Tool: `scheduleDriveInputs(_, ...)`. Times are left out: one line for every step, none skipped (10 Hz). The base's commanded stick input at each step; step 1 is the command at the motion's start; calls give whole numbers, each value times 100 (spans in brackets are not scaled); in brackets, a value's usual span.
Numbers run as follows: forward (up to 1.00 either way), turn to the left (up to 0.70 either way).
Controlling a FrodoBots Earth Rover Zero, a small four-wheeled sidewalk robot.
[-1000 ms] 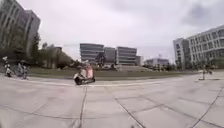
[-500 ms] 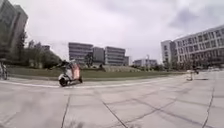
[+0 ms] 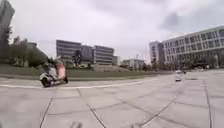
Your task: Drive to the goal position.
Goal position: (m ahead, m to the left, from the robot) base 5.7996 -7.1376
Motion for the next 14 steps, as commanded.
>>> scheduleDriveInputs(70,-32)
scheduleDriveInputs(70,-32)
scheduleDriveInputs(70,-32)
scheduleDriveInputs(70,-32)
scheduleDriveInputs(70,-32)
scheduleDriveInputs(70,-32)
scheduleDriveInputs(70,-32)
scheduleDriveInputs(70,-32)
scheduleDriveInputs(70,-32)
scheduleDriveInputs(70,-32)
scheduleDriveInputs(70,-32)
scheduleDriveInputs(70,-32)
scheduleDriveInputs(70,-32)
scheduleDriveInputs(70,-32)
